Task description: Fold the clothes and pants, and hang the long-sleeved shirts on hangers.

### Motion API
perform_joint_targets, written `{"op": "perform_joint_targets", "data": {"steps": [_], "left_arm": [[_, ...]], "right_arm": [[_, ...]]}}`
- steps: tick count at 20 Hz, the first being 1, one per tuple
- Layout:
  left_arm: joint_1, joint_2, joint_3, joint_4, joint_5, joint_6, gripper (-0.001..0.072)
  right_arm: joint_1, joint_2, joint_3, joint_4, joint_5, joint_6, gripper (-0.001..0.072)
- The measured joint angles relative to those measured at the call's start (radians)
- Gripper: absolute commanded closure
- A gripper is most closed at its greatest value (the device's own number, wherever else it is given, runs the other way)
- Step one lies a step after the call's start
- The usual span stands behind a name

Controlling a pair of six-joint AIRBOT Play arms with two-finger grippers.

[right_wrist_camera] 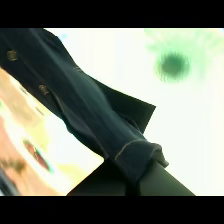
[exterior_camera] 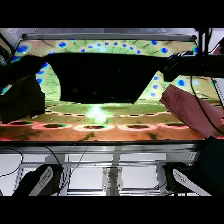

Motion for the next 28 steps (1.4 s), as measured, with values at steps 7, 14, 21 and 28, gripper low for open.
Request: {"op": "perform_joint_targets", "data": {"steps": [7,14,21,28], "left_arm": [[0.028,0.028,0.085,-0.15,0.093,0.113,0.0694],[0.004,-0.024,0.094,-0.217,0.114,0.174,0.0694],[-0.133,-0.192,0.124,-0.22,0.189,0.192,0.0695],[-0.212,-0.244,0.137,0.181,-0.03,0.022,0.0694]], "right_arm": [[-0.039,-0.019,0.044,0.292,-0.048,-0.121,0.0697],[-0.043,-0.047,0.065,0.338,-0.092,-0.16,0.0697],[-0.043,-0.122,0.071,0.296,-0.178,-0.189,0.0697],[-0.044,-0.122,0.011,0.127,0.163,-0.188,0.0696]]}}
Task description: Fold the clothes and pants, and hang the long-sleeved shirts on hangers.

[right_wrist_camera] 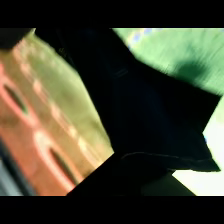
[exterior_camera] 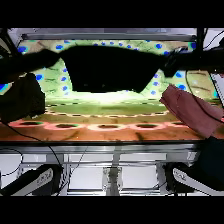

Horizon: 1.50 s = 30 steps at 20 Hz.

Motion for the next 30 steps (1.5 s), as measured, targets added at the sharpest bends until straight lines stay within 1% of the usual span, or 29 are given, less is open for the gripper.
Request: {"op": "perform_joint_targets", "data": {"steps": [4,8,10,11,12,14,15,16,17,19,20,23,26,27,28,29,30], "left_arm": [[-0.019,0.002,-0.001,0.254,-0.259,-0.109,0.0695],[-0.045,0.022,-0.002,0.432,-0.483,-0.208,0.0694],[-0.055,0.026,-0.016,0.505,-0.579,-0.245,0.0694],[-0.056,0.028,-0.035,0.618,-0.616,-0.263,0.0694],[-0.058,0.028,-0.061,0.627,-0.649,-0.281,0.0694],[-0.068,0.03,-0.129,0.611,-0.683,-0.286,0.0694],[-0.069,0.03,-0.165,0.632,-0.675,-0.296,0.0694],[-0.069,0.031,-0.203,0.647,-0.649,-0.304,0.0694],[-0.072,0.031,-0.233,0.629,-0.624,-0.303,0.0694],[-0.073,0.031,-0.279,0.612,-0.553,-0.307,0.0694],[-0.073,0.03,-0.293,0.584,-0.512,-0.308,0.0693],[-0.079,0.019,-0.315,0.493,-0.473,-0.298,0.0693],[-0.112,0.005,-0.333,0.398,-0.505,-0.254,0.0692],[-0.132,0.003,-0.342,0.376,-0.52,-0.241,0.0626],[-0.156,0.002,-0.352,0.352,-0.535,-0.23,0.0395],[-0.18,0.001,-0.364,0.335,-0.544,-0.223,0.0128],[-0.207,0.0,-0.381,0.326,-0.552,-0.216,0.0071]], "right_arm": [[0.0,0.055,-0.155,-0.071,0.108,0.034,0.0696],[0.001,0.14,-0.34,-0.14,0.145,0.086,0.0696],[0.002,0.175,-0.419,-0.171,0.165,0.108,0.0695],[0.0,0.185,-0.449,-0.24,0.177,0.12,0.0696],[-0.002,0.19,-0.473,-0.241,0.17,0.131,0.0696],[0.001,0.202,-0.508,-0.206,0.195,0.137,0.0696],[0.001,0.204,-0.519,-0.222,0.176,0.144,0.0697],[0.0,0.207,-0.526,-0.219,0.17,0.148,0.0697],[0.001,0.208,-0.533,-0.198,0.166,0.147,0.0697],[0.001,0.206,-0.54,-0.174,0.104,0.134,0.0697],[0.001,0.201,-0.542,-0.148,0.067,0.122,0.0697],[0.001,0.176,-0.544,-0.082,-0.009,0.092,0.0697],[0.001,0.154,-0.544,-0.046,-0.043,0.076,0.0697],[0.001,0.151,-0.544,-0.038,-0.053,0.073,0.0697],[0.001,0.148,-0.544,-0.034,-0.057,0.07,0.0696],[0.001,0.145,-0.544,-0.032,-0.061,0.068,0.0696],[0.001,0.144,-0.544,-0.029,-0.064,0.066,0.0696]]}}
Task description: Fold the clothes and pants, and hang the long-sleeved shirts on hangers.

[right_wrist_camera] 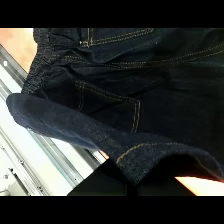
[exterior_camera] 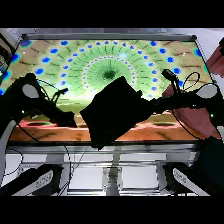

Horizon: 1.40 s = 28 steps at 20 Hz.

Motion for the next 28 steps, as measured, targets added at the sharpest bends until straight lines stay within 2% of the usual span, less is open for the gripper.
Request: {"op": "perform_joint_targets", "data": {"steps": [3,6,9,14,17,19,24,28], "left_arm": [[-0.052,0.0,-0.077,-0.041,-0.007,0.008,0.0076],[-0.071,0.005,-0.208,-0.15,0.014,0.022,0.0088],[-0.08,0.022,-0.351,-0.299,0.11,0.058,0.0139],[-0.084,0.073,-0.484,-0.416,0.275,0.066,0.0139],[-0.084,0.117,-0.53,-0.419,0.333,0.023,0.0139],[-0.084,0.153,-0.56,-0.412,0.37,-0.019,0.0183],[-0.096,0.219,-0.618,-0.408,0.464,-0.117,0.0183],[-0.174,0.233,-0.632,-0.437,0.557,-0.156,0.0183]], "right_arm": [[0.0,-0.002,0.0,0.006,-0.005,-0.002,0.0696],[0.0,-0.003,0.0,0.01,-0.007,-0.005,0.0696],[0.0,-0.003,0.0,0.01,-0.008,-0.005,0.0696],[0.0,-0.003,0.0,0.012,-0.008,-0.007,0.0696],[0.0,-0.003,0.0,0.015,-0.007,-0.008,0.0695],[0.0,-0.003,0.0,0.018,-0.006,-0.008,0.0696],[0.0,-0.003,0.0,0.029,-0.006,-0.012,0.0695],[0.0,-0.003,0.0,0.044,-0.007,-0.019,0.0695]]}}
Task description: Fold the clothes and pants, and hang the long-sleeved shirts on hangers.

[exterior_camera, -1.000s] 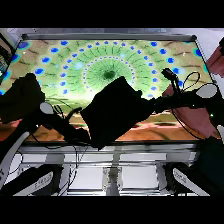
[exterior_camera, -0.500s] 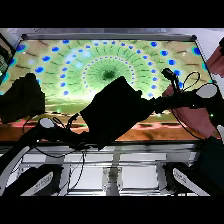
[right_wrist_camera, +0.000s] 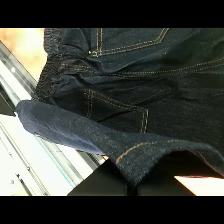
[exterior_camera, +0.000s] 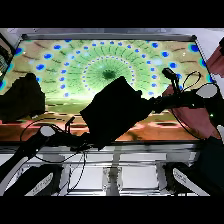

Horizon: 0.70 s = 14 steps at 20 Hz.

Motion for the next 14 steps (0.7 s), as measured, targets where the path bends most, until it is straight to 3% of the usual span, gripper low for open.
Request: {"op": "perform_joint_targets", "data": {"steps": [3,6,7,9,14], "left_arm": [[-0.074,0.004,-0.005,-0.011,0.087,-0.037,0.0184],[-0.121,0.005,-0.009,-0.014,0.153,-0.055,0.0286],[-0.13,0.005,-0.011,-0.016,0.173,-0.062,0.0377],[-0.14,0.005,-0.013,-0.017,0.208,-0.063,0.0457],[-0.152,0.005,-0.014,-0.019,0.282,-0.068,0.0558]], "right_arm": [[0.0,0.0,0.0,0.005,-0.002,-0.002,0.0696],[0.0,0.0,0.0,0.006,-0.003,-0.003,0.0695],[0.0,0.0,0.0,0.007,-0.003,-0.004,0.0695],[0.0,0.0,0.0,0.007,-0.002,-0.004,0.0695],[0.0,0.0,0.0,0.008,-0.002,-0.005,0.0695]]}}
